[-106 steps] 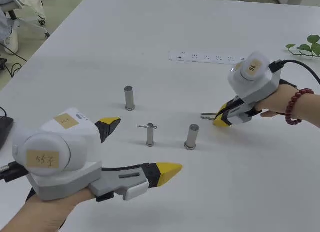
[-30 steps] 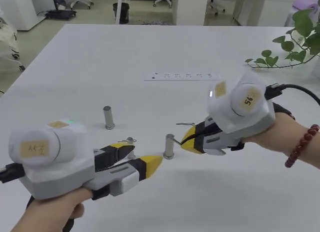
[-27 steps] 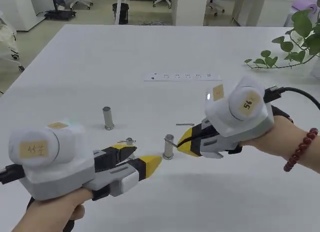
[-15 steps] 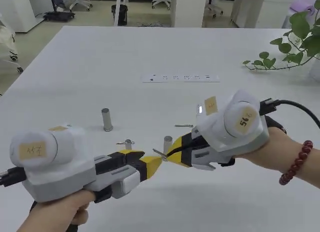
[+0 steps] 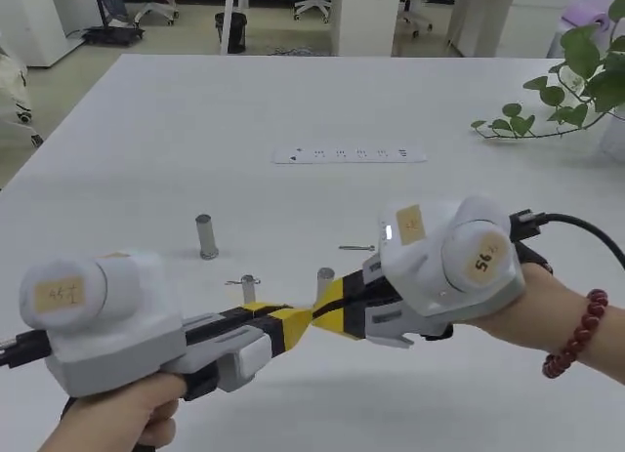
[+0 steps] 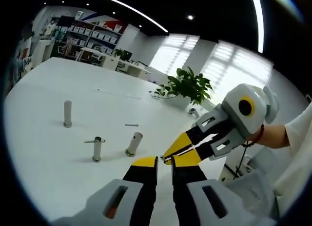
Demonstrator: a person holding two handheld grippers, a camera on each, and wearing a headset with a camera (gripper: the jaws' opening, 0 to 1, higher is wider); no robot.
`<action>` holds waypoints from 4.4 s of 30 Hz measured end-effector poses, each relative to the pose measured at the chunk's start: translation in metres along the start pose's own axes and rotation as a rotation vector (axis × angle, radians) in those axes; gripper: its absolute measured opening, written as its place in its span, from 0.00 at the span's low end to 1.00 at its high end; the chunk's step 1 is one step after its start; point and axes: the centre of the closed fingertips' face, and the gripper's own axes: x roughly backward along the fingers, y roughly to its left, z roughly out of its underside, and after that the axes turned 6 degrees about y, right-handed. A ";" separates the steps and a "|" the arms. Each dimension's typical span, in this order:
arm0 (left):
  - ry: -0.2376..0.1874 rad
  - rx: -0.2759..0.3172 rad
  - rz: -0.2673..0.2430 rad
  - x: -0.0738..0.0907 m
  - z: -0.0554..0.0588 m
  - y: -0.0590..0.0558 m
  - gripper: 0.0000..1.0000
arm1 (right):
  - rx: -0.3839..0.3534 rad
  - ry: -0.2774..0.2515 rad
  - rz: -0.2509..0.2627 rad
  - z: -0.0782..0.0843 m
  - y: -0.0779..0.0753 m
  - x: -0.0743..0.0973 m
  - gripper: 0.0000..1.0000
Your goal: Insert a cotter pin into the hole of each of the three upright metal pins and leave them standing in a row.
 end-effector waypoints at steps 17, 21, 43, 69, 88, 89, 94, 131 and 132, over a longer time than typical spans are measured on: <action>-0.004 -0.014 0.000 0.002 0.003 0.000 0.00 | -0.037 -0.015 -0.020 -0.003 0.003 -0.001 0.04; 0.000 -0.024 0.004 0.002 0.003 0.000 0.00 | -0.053 -0.028 -0.029 -0.003 0.004 -0.001 0.04; 0.037 -0.175 0.085 0.008 0.009 -0.009 0.00 | -0.508 -0.201 -0.307 0.007 0.016 0.014 0.20; 0.085 -0.272 0.238 0.015 0.023 -0.037 0.00 | -0.474 -0.252 -0.503 -0.001 0.050 0.022 0.13; 0.090 -0.276 0.261 0.015 0.025 -0.041 0.00 | -0.420 -0.234 -0.496 0.003 0.050 0.017 0.06; 0.089 -0.275 0.261 0.015 0.024 -0.040 0.01 | -0.416 -0.232 -0.494 0.003 0.050 0.017 0.05; 0.081 -0.282 0.251 0.011 0.021 -0.039 0.01 | -0.371 -0.199 -0.468 0.005 0.048 0.017 0.04; 0.077 -0.316 -0.135 -0.041 0.018 0.025 0.26 | -0.229 0.245 -0.263 0.075 -0.019 0.010 0.03; 0.081 -0.317 -0.145 -0.044 0.018 0.027 0.26 | -0.224 0.256 -0.258 0.077 -0.021 0.010 0.03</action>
